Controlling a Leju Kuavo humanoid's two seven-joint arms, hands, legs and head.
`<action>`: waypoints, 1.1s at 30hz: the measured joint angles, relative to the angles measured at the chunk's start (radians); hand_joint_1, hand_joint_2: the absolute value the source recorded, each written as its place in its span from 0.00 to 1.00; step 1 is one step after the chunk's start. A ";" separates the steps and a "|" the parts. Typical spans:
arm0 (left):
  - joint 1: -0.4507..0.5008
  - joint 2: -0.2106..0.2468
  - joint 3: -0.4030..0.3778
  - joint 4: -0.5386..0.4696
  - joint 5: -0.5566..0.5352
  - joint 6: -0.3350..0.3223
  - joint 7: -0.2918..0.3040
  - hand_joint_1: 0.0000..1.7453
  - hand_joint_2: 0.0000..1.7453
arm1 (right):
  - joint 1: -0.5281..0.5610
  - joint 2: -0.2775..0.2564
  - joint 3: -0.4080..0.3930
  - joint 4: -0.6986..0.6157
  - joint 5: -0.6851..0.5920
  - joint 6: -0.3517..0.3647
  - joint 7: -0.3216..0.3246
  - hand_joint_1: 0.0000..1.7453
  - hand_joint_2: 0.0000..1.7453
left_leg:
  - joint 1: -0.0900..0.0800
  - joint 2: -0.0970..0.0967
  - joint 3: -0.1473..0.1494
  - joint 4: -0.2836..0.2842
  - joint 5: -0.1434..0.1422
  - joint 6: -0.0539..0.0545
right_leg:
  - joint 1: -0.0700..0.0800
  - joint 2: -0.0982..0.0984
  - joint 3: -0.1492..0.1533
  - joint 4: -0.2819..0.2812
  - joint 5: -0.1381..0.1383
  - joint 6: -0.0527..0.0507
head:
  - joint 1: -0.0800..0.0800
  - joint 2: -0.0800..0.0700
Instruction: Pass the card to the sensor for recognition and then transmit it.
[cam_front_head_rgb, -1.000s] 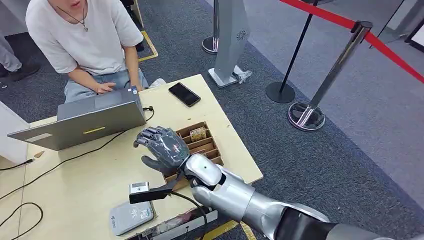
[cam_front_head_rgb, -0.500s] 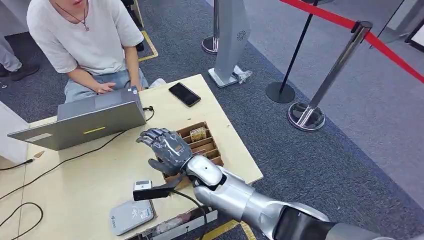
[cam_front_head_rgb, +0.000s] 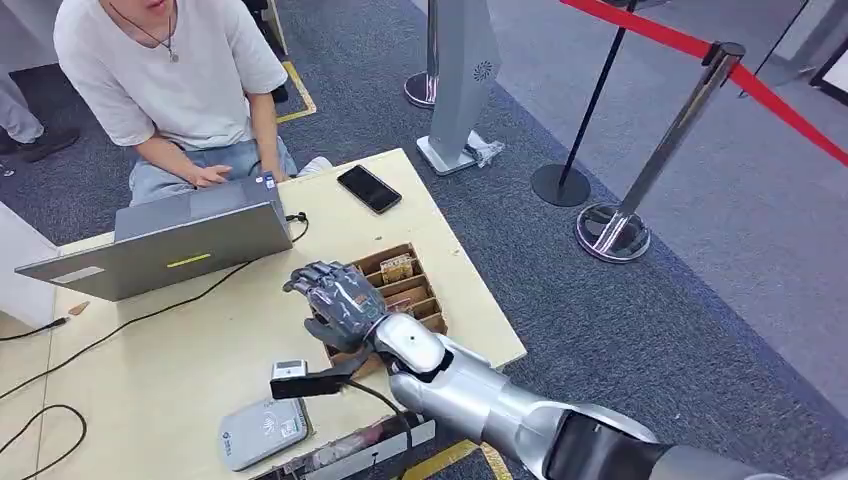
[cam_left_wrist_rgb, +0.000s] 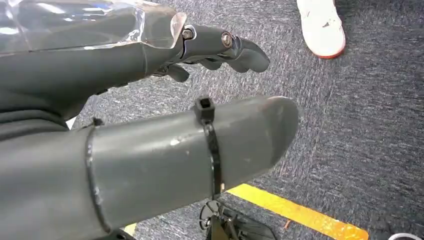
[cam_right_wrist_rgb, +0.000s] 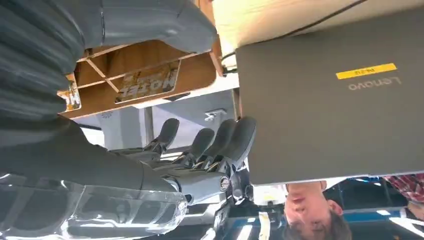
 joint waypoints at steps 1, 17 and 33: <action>0.000 0.000 0.000 0.000 0.000 0.000 0.000 0.00 0.00 | 0.000 0.000 -0.002 0.000 0.000 -0.001 0.001 0.40 1.00 | 0.000 0.000 0.000 0.000 0.000 0.000 | 0.000 0.000 0.000 0.000 0.000 0.000 | 0.000 0.000; 0.000 0.002 -0.004 0.000 -0.010 -0.007 -0.006 0.00 0.00 | 0.054 -0.006 -0.073 -0.066 0.053 -0.025 0.045 0.43 1.00 | 0.000 0.000 0.000 0.000 0.000 0.000 | 0.000 0.000 0.000 0.000 0.000 0.000 | 0.000 0.000; 0.000 0.006 -0.008 0.000 -0.016 -0.014 -0.013 0.00 0.00 | 0.108 -0.011 -0.112 -0.106 0.108 0.005 0.061 0.38 1.00 | 0.000 0.000 0.000 0.000 0.000 0.000 | 0.000 0.000 0.000 0.000 0.000 0.000 | 0.000 0.000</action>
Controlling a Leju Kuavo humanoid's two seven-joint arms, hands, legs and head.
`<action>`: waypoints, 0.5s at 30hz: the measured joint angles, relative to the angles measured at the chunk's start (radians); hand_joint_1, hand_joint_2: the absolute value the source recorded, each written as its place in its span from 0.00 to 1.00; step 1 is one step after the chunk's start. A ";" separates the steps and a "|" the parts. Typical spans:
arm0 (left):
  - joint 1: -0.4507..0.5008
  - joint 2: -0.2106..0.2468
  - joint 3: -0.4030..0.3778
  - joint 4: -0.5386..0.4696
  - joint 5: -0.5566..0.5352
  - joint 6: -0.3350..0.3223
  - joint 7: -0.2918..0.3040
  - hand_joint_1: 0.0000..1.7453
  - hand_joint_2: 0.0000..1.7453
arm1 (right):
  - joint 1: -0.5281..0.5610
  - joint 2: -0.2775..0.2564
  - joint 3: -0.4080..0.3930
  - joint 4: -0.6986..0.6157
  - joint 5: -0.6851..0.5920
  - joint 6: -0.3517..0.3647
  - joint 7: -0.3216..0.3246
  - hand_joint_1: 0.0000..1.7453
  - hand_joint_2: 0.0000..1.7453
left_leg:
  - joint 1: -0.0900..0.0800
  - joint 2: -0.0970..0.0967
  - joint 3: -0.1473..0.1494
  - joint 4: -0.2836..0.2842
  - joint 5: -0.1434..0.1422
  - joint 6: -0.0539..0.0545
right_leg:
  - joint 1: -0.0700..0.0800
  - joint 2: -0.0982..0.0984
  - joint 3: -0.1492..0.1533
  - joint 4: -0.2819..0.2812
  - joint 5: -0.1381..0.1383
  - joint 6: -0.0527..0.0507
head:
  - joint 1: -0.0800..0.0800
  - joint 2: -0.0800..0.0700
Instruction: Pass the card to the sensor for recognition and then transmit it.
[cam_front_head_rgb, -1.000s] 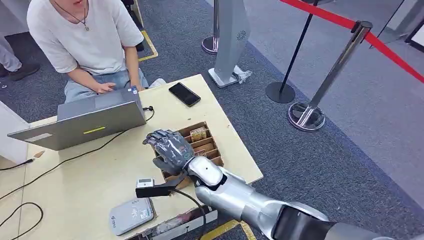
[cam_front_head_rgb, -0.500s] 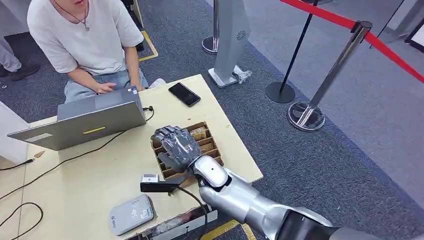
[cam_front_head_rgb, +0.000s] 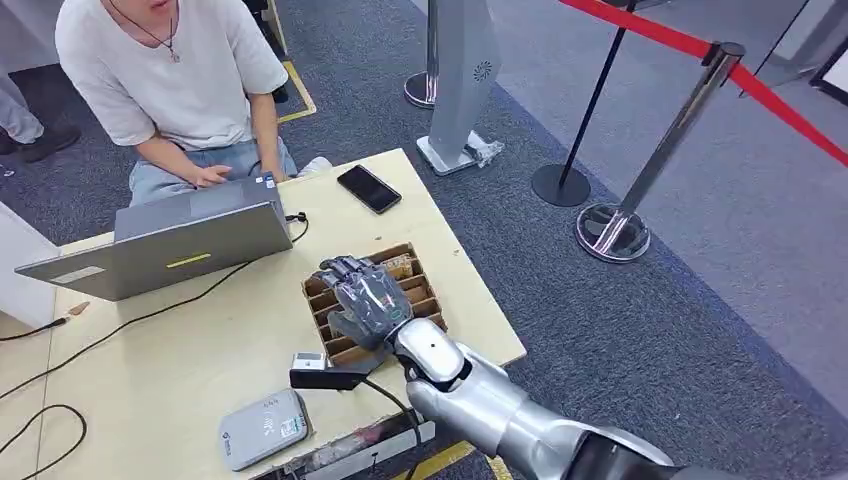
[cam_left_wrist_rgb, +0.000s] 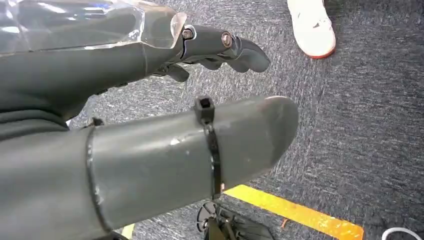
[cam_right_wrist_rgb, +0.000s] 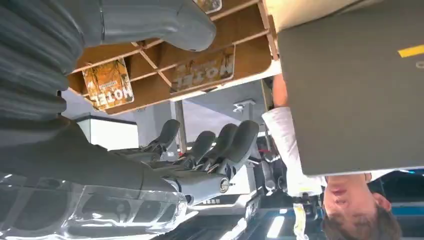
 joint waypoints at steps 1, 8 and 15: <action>0.000 0.000 0.000 0.000 0.001 0.000 0.000 0.00 0.00 | 0.000 0.000 0.000 0.001 0.002 0.002 0.000 0.37 1.00 | 0.000 0.000 0.000 0.000 0.000 0.000 | 0.000 0.000 0.000 0.000 0.000 0.000 | 0.000 0.000; 0.000 0.000 0.000 0.000 0.009 0.000 -0.002 0.00 0.00 | -0.001 0.000 -0.003 0.013 0.018 0.009 0.000 0.40 1.00 | 0.000 0.000 0.000 0.000 0.000 0.000 | 0.000 0.000 0.000 0.000 0.000 0.000 | 0.000 0.000; 0.000 0.000 0.000 0.000 0.011 0.000 -0.002 0.00 0.00 | -0.014 0.008 -0.013 0.027 0.019 0.018 0.001 0.43 1.00 | 0.000 0.000 0.000 0.000 0.000 0.000 | 0.000 0.000 0.000 0.000 0.000 0.000 | 0.000 0.000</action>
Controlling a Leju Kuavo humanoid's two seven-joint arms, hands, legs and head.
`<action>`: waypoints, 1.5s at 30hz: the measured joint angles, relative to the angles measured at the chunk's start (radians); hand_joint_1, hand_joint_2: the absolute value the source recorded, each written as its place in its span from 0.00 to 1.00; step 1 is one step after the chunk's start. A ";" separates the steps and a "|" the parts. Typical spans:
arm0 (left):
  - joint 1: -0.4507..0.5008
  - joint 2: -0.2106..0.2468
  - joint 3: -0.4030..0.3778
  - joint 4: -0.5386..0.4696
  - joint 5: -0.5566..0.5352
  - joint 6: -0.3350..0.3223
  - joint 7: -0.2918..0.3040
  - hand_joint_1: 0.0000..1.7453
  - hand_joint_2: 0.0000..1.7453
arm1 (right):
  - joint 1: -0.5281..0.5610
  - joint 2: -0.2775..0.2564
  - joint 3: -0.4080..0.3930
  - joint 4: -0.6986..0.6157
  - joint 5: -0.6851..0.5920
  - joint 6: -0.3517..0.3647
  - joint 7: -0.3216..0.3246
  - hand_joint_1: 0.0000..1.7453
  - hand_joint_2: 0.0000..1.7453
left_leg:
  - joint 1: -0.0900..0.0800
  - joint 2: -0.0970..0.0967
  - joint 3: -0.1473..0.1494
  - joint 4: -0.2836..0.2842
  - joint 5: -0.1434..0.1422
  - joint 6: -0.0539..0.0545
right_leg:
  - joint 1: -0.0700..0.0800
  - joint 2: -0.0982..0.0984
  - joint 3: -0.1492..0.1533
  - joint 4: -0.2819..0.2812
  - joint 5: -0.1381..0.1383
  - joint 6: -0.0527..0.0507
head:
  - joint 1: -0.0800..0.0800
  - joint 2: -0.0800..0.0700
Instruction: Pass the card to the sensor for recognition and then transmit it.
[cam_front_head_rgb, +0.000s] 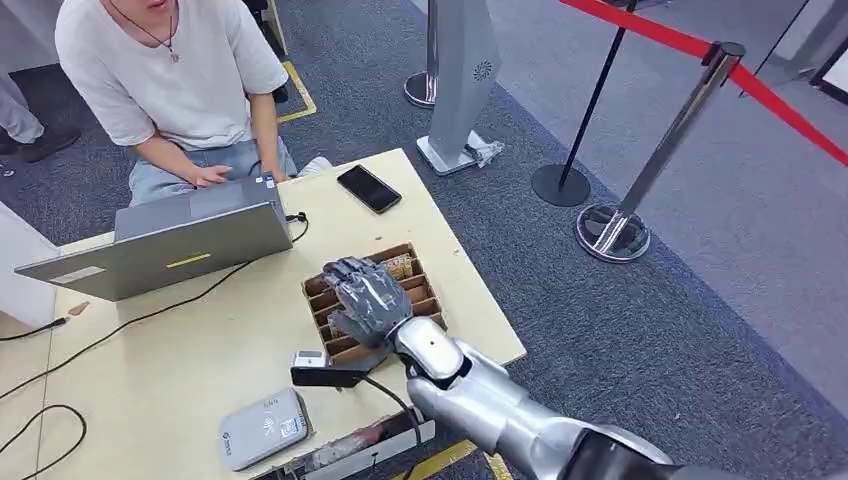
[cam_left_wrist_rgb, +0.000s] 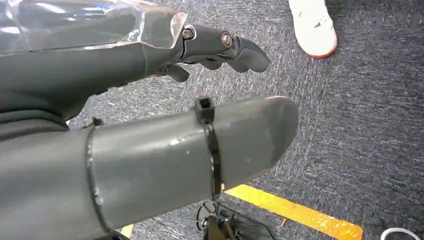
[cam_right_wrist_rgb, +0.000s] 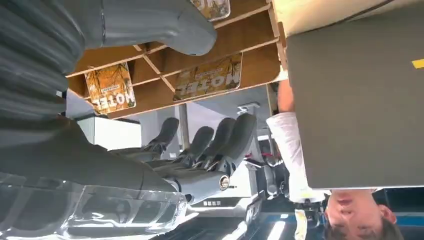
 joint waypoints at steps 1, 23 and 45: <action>0.000 0.000 0.000 0.000 0.000 0.000 0.000 0.00 0.00 | -0.002 0.001 -0.002 0.002 0.001 0.000 0.001 0.44 1.00 | 0.000 0.000 0.000 0.000 0.000 0.000 | 0.000 0.000 0.000 0.000 0.000 0.000 | 0.000 0.000; 0.000 0.000 0.000 0.000 0.000 -0.002 0.000 0.00 0.00 | -0.041 0.009 -0.026 0.061 0.018 -0.002 0.011 0.43 1.00 | 0.000 0.000 0.000 0.000 0.000 0.000 | 0.000 0.000 0.000 0.000 0.000 0.000 | 0.000 0.000; 0.000 0.000 0.000 0.000 0.005 -0.006 -0.014 0.00 0.00 | -0.055 0.009 -0.039 0.109 0.032 -0.019 0.021 0.61 1.00 | 0.000 0.000 0.000 0.000 0.000 0.000 | 0.000 0.000 0.000 0.000 0.000 0.000 | 0.000 0.000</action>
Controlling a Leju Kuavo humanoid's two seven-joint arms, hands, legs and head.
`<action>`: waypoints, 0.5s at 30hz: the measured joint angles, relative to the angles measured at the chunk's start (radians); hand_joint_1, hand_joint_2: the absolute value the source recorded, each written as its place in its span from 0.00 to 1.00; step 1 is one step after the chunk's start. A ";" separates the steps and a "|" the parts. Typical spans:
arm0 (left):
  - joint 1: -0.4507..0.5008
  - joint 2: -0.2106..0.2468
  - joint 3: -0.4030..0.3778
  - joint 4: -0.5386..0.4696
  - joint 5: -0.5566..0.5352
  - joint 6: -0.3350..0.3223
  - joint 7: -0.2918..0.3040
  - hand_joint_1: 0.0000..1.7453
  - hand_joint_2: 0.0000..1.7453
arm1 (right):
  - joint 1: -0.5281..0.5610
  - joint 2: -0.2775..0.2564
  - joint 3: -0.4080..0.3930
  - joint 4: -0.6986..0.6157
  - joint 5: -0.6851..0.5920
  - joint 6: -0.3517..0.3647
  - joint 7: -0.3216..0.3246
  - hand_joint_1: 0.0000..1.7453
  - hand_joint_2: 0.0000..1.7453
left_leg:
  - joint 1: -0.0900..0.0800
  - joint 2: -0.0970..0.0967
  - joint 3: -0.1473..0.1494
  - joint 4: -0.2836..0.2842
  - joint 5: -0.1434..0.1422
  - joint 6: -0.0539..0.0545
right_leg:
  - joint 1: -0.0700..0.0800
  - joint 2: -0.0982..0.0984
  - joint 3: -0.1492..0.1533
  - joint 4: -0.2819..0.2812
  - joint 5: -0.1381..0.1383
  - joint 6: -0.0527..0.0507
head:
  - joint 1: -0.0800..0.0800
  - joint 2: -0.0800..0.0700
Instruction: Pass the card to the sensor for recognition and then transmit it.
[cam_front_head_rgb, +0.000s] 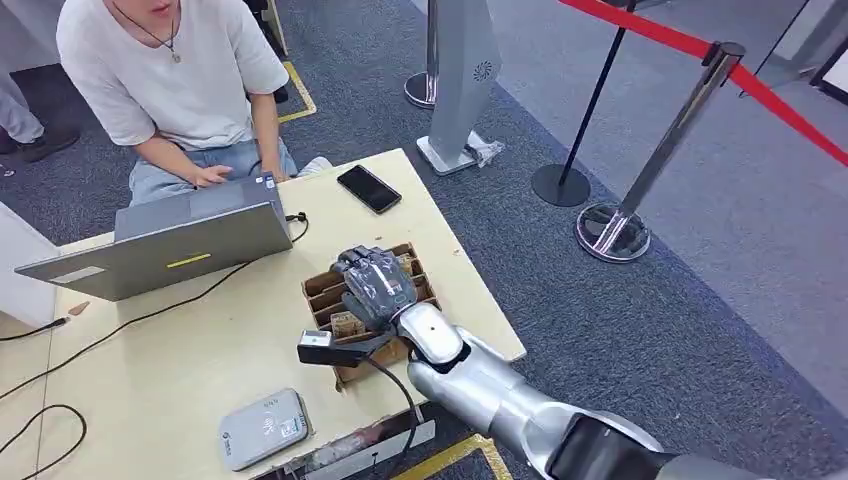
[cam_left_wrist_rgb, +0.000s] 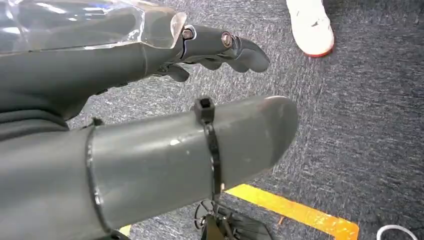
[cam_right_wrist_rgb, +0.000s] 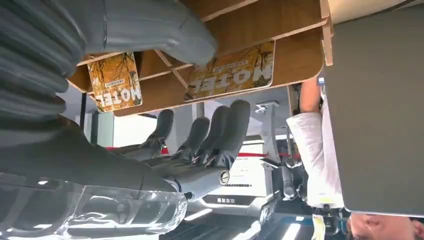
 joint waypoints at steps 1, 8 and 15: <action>0.000 0.000 0.000 0.000 0.000 0.000 -0.001 0.00 0.00 | 0.000 0.000 -0.001 0.002 0.000 0.000 0.000 0.61 1.00 | 0.000 0.000 0.000 0.000 0.000 0.000 | 0.000 0.000 0.000 0.000 0.000 0.000 | 0.000 0.000; 0.000 0.000 0.000 0.000 0.000 0.000 -0.002 0.00 0.00 | 0.000 0.000 -0.014 0.004 0.000 0.000 0.002 0.82 1.00 | 0.000 0.000 0.000 0.000 0.000 0.000 | 0.000 0.000 0.000 0.000 0.000 0.000 | 0.000 0.000; 0.000 0.000 0.000 0.000 -0.001 0.000 -0.001 0.00 0.00 | 0.000 0.000 -0.016 0.005 0.002 -0.001 0.002 0.87 1.00 | 0.000 0.000 0.000 0.000 0.000 0.000 | 0.000 0.000 0.000 0.000 0.000 0.000 | 0.000 0.000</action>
